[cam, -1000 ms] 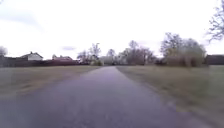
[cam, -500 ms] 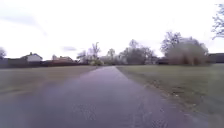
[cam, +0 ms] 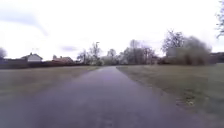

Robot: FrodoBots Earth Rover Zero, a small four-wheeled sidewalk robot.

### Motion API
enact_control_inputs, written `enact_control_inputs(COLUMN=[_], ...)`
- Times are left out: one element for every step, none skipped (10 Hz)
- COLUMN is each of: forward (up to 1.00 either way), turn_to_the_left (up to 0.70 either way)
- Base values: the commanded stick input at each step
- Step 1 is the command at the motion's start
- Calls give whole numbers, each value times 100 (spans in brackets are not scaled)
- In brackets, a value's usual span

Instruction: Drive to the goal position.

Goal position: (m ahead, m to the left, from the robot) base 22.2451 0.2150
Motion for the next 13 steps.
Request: enact_control_inputs(forward=[100, 100, 100, 100, 100, 100, 100, 100, 100, 100, 100, 100, 100], turn_to_the_left=[0, 0, 0, 0, 0, 0, 0, 0, 0, 0, 0, 0, 0])
